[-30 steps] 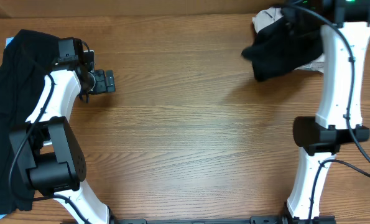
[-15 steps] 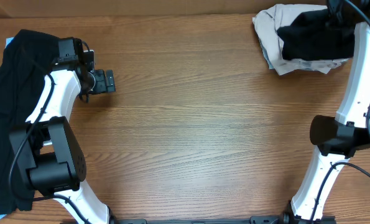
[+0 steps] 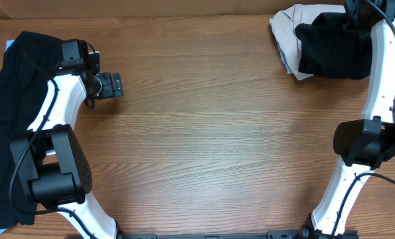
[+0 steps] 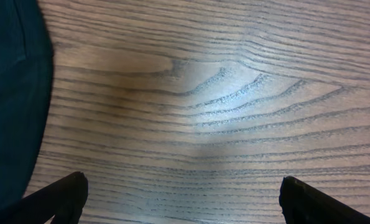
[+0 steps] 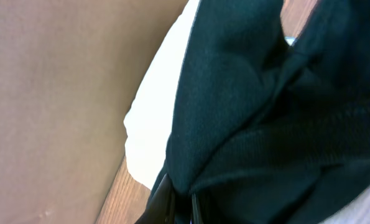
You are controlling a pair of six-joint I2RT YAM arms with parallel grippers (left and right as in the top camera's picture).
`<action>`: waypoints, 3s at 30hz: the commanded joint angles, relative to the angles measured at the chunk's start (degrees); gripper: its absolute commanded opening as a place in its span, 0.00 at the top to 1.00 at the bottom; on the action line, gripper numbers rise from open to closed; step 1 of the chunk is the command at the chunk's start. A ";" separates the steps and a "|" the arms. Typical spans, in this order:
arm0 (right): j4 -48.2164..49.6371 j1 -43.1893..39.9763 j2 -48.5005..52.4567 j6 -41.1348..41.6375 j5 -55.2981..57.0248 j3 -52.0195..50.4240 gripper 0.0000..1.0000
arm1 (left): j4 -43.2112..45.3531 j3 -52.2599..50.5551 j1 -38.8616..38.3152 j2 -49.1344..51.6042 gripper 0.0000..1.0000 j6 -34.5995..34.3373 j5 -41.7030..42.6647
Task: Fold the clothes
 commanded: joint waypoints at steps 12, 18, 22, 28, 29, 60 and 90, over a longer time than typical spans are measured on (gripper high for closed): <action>40.76 0.22 -2.25 -5.29 -1.14 -24.65 0.96 | 0.96 -0.31 -0.02 0.11 0.00 -0.42 -0.20; 61.09 0.22 -0.22 -5.46 -1.11 -33.11 0.05 | 1.16 -0.31 -0.04 0.11 0.00 -0.68 -0.17; 64.28 0.22 0.09 -10.16 -1.38 -32.98 0.00 | 1.46 -0.31 -0.07 0.11 0.00 -1.70 -0.17; 59.89 0.22 -6.12 -20.96 -5.38 -31.12 0.00 | 1.55 -0.31 -0.11 0.11 0.00 -1.68 -0.22; 58.53 0.22 -7.65 -21.92 -6.14 -31.10 0.00 | 1.53 -0.31 -0.11 0.11 0.00 -1.66 -0.22; -10.19 10.36 -53.18 -41.64 -23.67 -31.17 0.00 | 1.55 -0.31 -0.11 0.11 0.00 -1.66 -0.22; 58.23 10.40 -92.52 -49.96 -18.23 -111.54 0.00 | 1.55 -0.31 -0.11 0.11 0.00 -1.66 -0.22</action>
